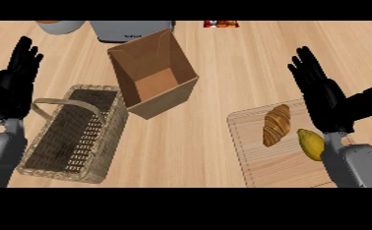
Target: Pick the lemon from the cutting board and place it in the cardboard box
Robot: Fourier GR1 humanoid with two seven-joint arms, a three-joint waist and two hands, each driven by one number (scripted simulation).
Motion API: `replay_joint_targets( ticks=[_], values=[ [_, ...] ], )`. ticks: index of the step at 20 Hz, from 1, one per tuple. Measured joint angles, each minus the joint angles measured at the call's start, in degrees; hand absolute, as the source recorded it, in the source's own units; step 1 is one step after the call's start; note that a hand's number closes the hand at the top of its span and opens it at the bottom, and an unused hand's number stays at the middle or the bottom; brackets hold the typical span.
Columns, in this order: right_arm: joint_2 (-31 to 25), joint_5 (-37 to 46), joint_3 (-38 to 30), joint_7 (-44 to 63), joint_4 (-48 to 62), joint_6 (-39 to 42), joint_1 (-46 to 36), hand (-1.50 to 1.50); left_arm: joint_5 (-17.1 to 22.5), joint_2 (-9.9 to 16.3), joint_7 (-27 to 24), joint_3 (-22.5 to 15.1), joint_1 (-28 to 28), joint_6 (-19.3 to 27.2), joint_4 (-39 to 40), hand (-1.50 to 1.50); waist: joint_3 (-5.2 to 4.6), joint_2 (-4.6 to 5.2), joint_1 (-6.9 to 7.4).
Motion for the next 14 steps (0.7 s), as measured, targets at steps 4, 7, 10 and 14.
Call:
replay_joint_targets(
  ticks=[4, 7, 10, 14],
  values=[
    [-2.28, -2.9, -3.19, -4.9, -1.06, 7.62, -1.27, -1.5, -2.39, -0.88, -0.01, -2.38, 3.07, 0.49, -2.28, 0.0, 0.92, 0.9, 0.63],
    [-7.13, -0.78, -4.43, -9.25, -1.53, 13.18, -1.77, 1.5, -4.83, -0.05, 0.87, -4.16, 4.32, 0.64, -3.33, 0.0, 1.2, 1.06, 0.59],
    [-9.36, 5.45, -5.95, -13.63, 2.72, 10.46, 0.37, -1.5, -6.53, 0.01, 1.99, -5.71, 5.54, 0.68, -5.32, 0.0, 1.78, 1.1, 0.9],
    [-7.81, 3.35, -10.43, -22.94, 8.92, 12.98, 3.97, -1.5, -8.33, -0.15, 2.91, -6.52, 7.82, 1.14, -8.44, 0.0, 2.36, 0.98, 1.13]
  ],
)
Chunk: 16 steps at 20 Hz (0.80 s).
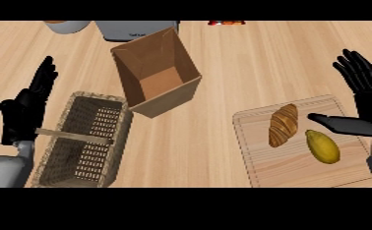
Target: Pick the lemon from the cutting board and place it in the cardboard box
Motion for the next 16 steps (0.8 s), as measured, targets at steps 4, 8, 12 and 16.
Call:
replay_joint_targets(
  ticks=[4, 8, 12, 16],
  values=[
    [-3.39, 3.01, -0.72, -7.31, 4.35, 4.97, 1.56, -1.5, -1.39, -0.83, 1.46, -0.73, 0.98, 0.7, -2.63, 0.0, 0.11, -0.02, 0.15],
    [-11.03, 10.56, 0.89, -9.02, 5.87, 7.1, 1.47, -1.5, -1.78, -0.71, 1.54, -0.6, 2.01, -0.05, -2.75, 0.0, -0.13, 0.12, 0.43],
    [-19.59, 17.45, 3.44, -9.23, 6.06, 11.26, 2.03, -1.5, -2.02, -0.89, 2.05, -0.66, 3.32, -0.5, -3.52, 0.0, -0.35, 0.12, 0.44],
    [-26.41, 24.16, 7.86, -7.06, 4.46, 15.84, 2.04, -1.5, -3.03, -1.39, 2.43, -0.81, 3.74, -0.08, -4.27, 0.0, -0.4, 0.09, 0.42]
  ],
)
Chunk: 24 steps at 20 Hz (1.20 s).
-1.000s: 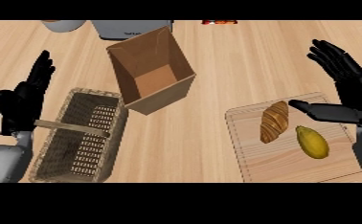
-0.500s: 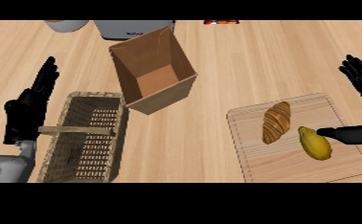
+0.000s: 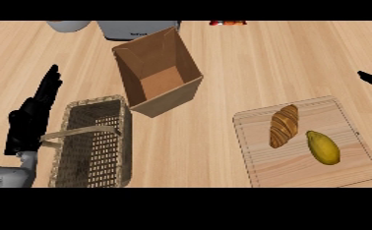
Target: Pick the lemon from the cutting board and place it in the cardboard box
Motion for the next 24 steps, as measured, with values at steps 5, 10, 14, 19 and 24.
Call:
replay_joint_targets(
  ticks=[5, 10, 14, 19, 24],
  values=[
    [-2.82, 5.76, 5.0, 4.17, -2.96, 4.1, -0.12, -1.5, -0.32, -0.7, 0.03, 0.32, 1.08, -0.34, -0.93, 0.0, 0.05, -0.1, -0.11],
    [-0.81, 10.08, 8.26, 10.25, -6.12, 4.79, 0.38, -1.5, -1.12, -1.16, 0.64, 0.82, 1.44, -0.9, -1.39, 0.0, 0.08, -0.18, -0.47],
    [1.06, 12.12, 8.7, 14.62, -9.2, 4.03, 2.06, -1.5, -1.9, -1.71, 0.39, 1.51, 2.2, -1.12, -1.86, 0.0, 0.1, -0.22, -0.84],
    [3.16, 15.32, 8.85, 17.22, -9.16, 3.0, 2.79, -1.5, -2.69, -2.59, 1.04, 1.93, 2.32, -1.65, -2.43, 0.0, 0.12, -0.2, -0.81],
    [5.74, 18.67, 9.53, 18.65, -7.44, 2.48, 2.61, -1.5, -4.53, -3.6, 2.07, 1.8, 2.89, -1.33, -4.23, 0.0, 0.12, -0.13, -0.57]
  ],
)
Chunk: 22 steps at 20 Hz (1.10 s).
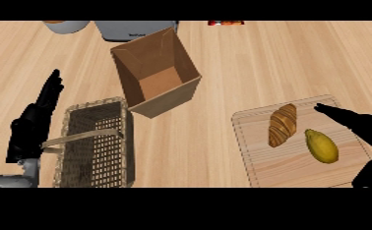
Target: Pick the lemon from the cutting board and place it in the cardboard box
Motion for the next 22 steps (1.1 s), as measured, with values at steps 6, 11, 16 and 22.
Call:
replay_joint_targets(
  ticks=[6, 11, 16, 22],
  values=[
    [2.1, 2.72, -0.46, -1.5, 1.78, -0.9, 0.37, -1.5, -0.51, -0.86, -0.87, 1.26, 0.34, -1.0, 0.29, 0.0, 0.02, 0.02, -0.14],
    [3.96, 4.54, -1.03, -1.88, 2.72, -0.9, 0.23, -1.5, -1.46, -1.52, -0.54, 1.95, -0.16, -1.72, 0.82, 0.0, -0.01, 0.02, -0.16],
    [5.37, 5.89, -2.03, -2.88, 3.66, -1.17, 0.76, -1.5, -1.77, -2.13, -1.45, 2.85, 0.54, -2.72, 0.39, 0.0, 0.03, 0.0, -0.17],
    [7.82, 7.89, -2.53, -2.92, 5.38, -0.81, -0.18, -1.5, -2.66, -2.89, 0.12, 3.47, -0.12, -3.61, 0.38, 0.0, -0.07, 0.06, -0.19]
  ],
)
